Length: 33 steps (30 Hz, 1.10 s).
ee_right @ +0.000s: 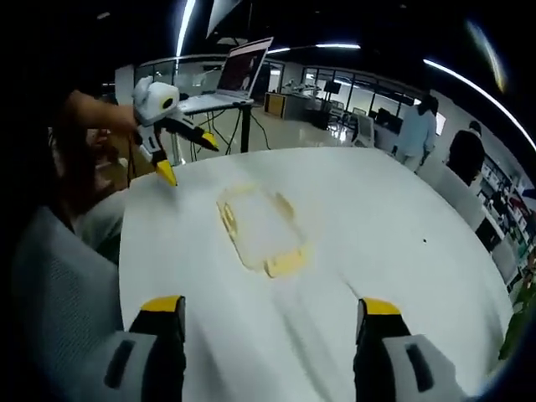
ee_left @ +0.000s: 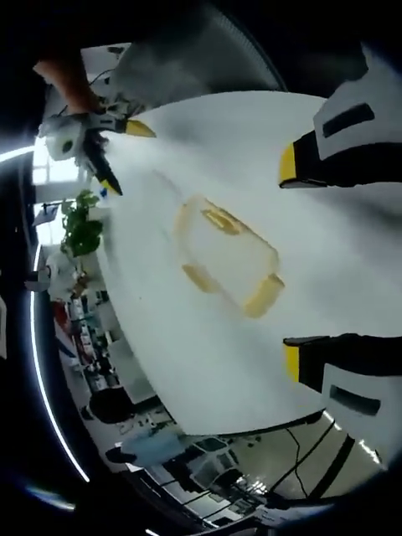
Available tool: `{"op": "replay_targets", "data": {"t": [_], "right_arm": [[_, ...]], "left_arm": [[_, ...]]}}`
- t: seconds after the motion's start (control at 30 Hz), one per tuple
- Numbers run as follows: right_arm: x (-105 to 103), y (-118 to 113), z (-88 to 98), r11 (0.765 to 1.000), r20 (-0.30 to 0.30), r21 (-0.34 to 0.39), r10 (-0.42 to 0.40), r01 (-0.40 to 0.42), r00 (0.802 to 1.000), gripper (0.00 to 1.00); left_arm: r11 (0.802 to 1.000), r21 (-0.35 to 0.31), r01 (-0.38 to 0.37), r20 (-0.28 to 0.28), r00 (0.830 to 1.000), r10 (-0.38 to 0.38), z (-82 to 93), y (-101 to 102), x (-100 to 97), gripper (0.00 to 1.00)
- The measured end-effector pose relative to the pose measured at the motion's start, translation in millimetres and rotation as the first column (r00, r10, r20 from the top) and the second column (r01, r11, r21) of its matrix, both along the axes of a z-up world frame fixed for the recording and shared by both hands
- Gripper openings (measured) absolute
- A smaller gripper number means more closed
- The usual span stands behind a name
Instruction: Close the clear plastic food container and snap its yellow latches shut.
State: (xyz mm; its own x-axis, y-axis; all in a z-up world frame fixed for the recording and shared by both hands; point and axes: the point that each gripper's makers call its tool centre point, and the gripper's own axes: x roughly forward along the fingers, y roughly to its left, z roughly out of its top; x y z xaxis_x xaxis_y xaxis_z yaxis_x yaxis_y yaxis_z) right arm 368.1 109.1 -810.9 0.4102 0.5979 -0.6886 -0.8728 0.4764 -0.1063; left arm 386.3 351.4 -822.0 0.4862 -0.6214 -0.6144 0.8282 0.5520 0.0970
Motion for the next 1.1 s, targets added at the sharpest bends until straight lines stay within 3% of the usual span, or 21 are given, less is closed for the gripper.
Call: {"op": "replay_targets", "data": {"t": [0.17,0.3,0.37,0.43,0.53,0.63,0.67,0.7,0.77,0.83,0.9,0.97,1.03,1.1], "right_arm": [[2.7,12.5,-3.8,0.998,0.004,-0.002,0.059,-0.059,0.998,0.83],[8.1,20.8,-5.8,0.996,-0.007,0.003,0.092,-0.092,0.996,0.77],[12.9,24.0,-7.4,0.994,-0.011,0.001,0.108,-0.108,0.994,0.75],[17.4,25.9,-9.5,0.992,-0.019,-0.004,0.124,-0.124,0.992,0.73],[23.6,26.3,-9.2,0.99,-0.028,-0.016,0.138,-0.138,0.99,0.66],[27.4,27.6,-9.0,0.989,-0.044,-0.008,0.148,-0.148,0.988,0.62],[28.0,28.6,-8.7,0.987,-0.043,-0.005,0.159,-0.16,0.986,0.6],[27.2,34.3,-6.3,0.979,-0.035,0.017,0.205,-0.205,0.978,0.54],[28.3,39.9,-4.6,0.976,-0.052,0.04,0.218,-0.216,0.975,0.51],[31.1,45.8,-3.3,0.97,-0.052,0.052,0.239,-0.236,0.97,0.55],[34.4,50.3,-4.2,0.961,-0.053,0.034,0.275,-0.274,0.96,0.51],[38.2,52.4,-6.4,0.955,-0.06,0.014,0.295,-0.295,0.954,0.45],[43.8,54.6,-9.0,0.95,-0.071,-0.005,0.311,-0.312,0.948,0.32],[44.8,54.8,-15.0,0.94,-0.113,-0.036,0.335,-0.34,0.936,0.29]], "left_arm": [[0.997,0.048,0.06,-0.002,0.998,-0.059,-4.5,4.1,9.9,0.59],[0.992,0.087,0.087,-0.046,0.995,-0.083,-13.3,7.9,16.4,0.54],[0.986,0.108,0.124,-0.111,0.987,-0.112,-21.4,8.7,12.6,0.38],[0.981,0.123,0.153,-0.081,0.986,-0.144,-22.8,5.3,18.8,0.31],[0.968,0.126,0.216,-0.095,0.974,-0.205,-27.2,-2.8,20.2,0.31],[0.964,0.146,0.222,-0.087,0.974,-0.211,-30.6,-4.8,28.8,0.3],[0.965,0.133,0.226,-0.11,0.971,-0.212,-32.1,-6.2,28.4,0.29],[0.964,0.129,0.233,-0.115,0.969,-0.219,-32.4,-7.7,30.5,0.23],[0.959,0.129,0.252,-0.098,0.966,-0.24,-31.4,-11.0,36.1,0.18],[0.961,0.117,0.251,-0.113,0.965,-0.238,-31.2,-13.5,41.0,0.18],[0.958,0.121,0.261,-0.111,0.962,-0.248,-31.8,-14.4,46.6,0.17],[0.966,0.12,0.229,-0.157,0.965,-0.209,-35.8,-11.1,50.4,0.15],[0.963,0.142,0.228,-0.181,0.963,-0.201,-42.1,-7.9,56.7,0.23],[0.95,0.166,0.263,-0.155,0.959,-0.238,-44.4,-8.2,61.7,0.3]]}}
